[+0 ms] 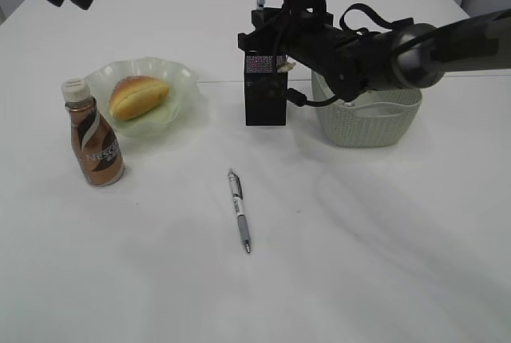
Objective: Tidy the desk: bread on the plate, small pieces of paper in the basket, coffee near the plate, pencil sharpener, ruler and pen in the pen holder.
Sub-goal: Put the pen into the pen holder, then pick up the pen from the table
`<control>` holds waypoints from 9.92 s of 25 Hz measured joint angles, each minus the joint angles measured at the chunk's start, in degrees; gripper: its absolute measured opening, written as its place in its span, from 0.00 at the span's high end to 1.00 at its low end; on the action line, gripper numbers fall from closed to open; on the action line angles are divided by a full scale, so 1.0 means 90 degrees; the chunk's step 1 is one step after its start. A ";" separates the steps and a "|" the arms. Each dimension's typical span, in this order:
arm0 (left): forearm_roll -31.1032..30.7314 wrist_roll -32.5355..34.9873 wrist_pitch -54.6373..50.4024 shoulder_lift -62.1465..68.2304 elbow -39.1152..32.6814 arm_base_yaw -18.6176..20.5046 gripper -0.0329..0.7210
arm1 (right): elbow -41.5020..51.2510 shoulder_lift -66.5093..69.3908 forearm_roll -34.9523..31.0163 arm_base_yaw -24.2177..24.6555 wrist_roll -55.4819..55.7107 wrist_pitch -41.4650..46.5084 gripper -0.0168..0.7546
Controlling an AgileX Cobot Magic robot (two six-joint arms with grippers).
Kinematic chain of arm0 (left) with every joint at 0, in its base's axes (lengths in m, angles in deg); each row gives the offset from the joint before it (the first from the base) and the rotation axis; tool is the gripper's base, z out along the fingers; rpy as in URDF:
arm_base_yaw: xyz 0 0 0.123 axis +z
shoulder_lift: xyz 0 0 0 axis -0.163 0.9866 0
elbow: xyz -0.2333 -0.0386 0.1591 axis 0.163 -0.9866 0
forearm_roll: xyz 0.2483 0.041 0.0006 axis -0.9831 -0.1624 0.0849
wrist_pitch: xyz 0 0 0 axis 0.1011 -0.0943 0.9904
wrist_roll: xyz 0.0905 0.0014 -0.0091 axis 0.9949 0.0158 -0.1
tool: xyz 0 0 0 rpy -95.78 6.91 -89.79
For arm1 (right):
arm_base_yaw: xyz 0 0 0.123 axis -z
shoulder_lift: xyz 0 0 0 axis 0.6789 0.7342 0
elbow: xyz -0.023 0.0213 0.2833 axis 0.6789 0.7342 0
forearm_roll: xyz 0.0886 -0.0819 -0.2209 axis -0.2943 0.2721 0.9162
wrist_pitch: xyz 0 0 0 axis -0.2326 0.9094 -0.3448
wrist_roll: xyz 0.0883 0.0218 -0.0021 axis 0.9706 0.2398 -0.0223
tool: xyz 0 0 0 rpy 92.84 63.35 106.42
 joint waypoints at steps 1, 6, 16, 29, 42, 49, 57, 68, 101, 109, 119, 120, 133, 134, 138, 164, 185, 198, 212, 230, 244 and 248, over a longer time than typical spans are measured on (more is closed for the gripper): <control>0.0000 0.0000 0.0000 0.0000 0.0000 0.0000 0.64 | 0.0000 0.0000 -0.0007 0.0000 0.0000 0.0000 0.85; 0.0000 0.0000 0.0000 0.0000 0.0000 0.0000 0.64 | -0.0009 0.0000 -0.0048 0.0000 0.0000 0.0016 0.85; 0.0000 0.0000 0.0000 0.0000 0.0000 0.0000 0.64 | -0.0482 0.0267 -0.0095 0.0011 -0.0004 0.0583 0.84; 0.0000 0.0000 0.0000 0.0060 0.0000 0.0000 0.64 | -0.0820 0.0331 -0.0126 0.0011 -0.0014 0.1458 0.84; 0.0000 0.0000 0.0000 0.0119 0.0000 0.0000 0.64 | -0.1055 0.0331 -0.0141 0.0011 -0.0014 0.1783 0.83; 0.0000 0.0000 0.0000 0.0119 0.0000 0.0000 0.64 | -0.1055 0.0331 -0.0141 0.0011 -0.0014 0.1835 0.81; 0.0000 0.0000 0.0000 0.0119 0.0000 0.0000 0.64 | -0.1055 0.0331 -0.0141 0.0011 -0.0014 0.1968 0.75; 0.0000 0.0000 0.0000 0.0119 0.0000 0.0000 0.64 | -0.1058 0.0317 -0.0147 0.0011 0.0154 0.2127 0.56; 0.0351 -0.1840 0.0000 0.0813 0.0000 -0.0911 0.58 | -0.1069 -0.3130 -0.0528 0.0011 0.0474 1.0170 0.55; 0.0367 -0.2565 0.0052 0.1757 0.0000 -0.1133 0.58 | -0.1069 -0.3130 -0.0422 0.0011 0.0474 1.0734 0.55; 0.0606 -0.3314 0.0607 0.2614 0.0000 -0.1501 0.57 | -0.1069 -0.3130 -0.0476 0.0011 0.0474 1.0751 0.55; 0.0606 -0.3362 0.0645 0.2691 0.0000 -0.1547 0.57 | -0.1069 -0.3130 -0.0505 0.0011 0.0474 1.0751 0.55; 0.0354 -0.3959 0.0913 0.3155 0.0000 -0.1611 0.57 | -0.1069 -0.3130 -0.0520 0.0011 0.0474 1.0776 0.55; 0.0354 -0.3963 0.0913 0.3195 0.0000 -0.1611 0.56 | -0.1069 -0.3130 -0.0520 0.0011 0.0474 1.0776 0.55; 0.0345 -0.3974 0.0926 0.3366 0.0000 -0.1623 0.53 | -0.1069 -0.3130 -0.0520 0.0011 0.0474 1.0776 0.55; 0.0206 -0.4001 0.1446 0.4054 0.0000 -0.1781 0.52 | -0.1069 -0.3130 -0.0530 0.0011 0.0474 1.0776 0.55; 0.0096 -0.4001 0.1495 0.4064 0.0000 -0.1781 0.52 | -0.1069 -0.3130 -0.0530 0.0011 0.0474 1.0776 0.55; 0.0152 -0.4001 0.1495 0.4132 0.0000 -0.1781 0.54 | -0.1069 -0.3130 -0.0530 0.0011 0.0474 1.0776 0.55; 0.0152 -0.3965 0.1495 0.4158 0.0000 -0.1781 0.57 | -0.1069 -0.3130 -0.0530 0.0011 0.0474 1.0776 0.55; 0.0163 -0.3952 0.1495 0.4158 0.0000 -0.1754 0.57 | -0.1069 -0.3130 -0.0530 0.0011 0.0474 1.0776 0.55; 0.0242 -0.3782 0.1498 0.4228 0.0000 -0.1728 0.63 | -0.1069 -0.3130 -0.0530 0.0011 0.0474 1.0776 0.55; 0.0269 -0.3736 0.1454 0.4245 0.0010 -0.1728 0.63 | -0.1069 -0.3130 -0.0530 0.0011 0.0474 1.0776 0.55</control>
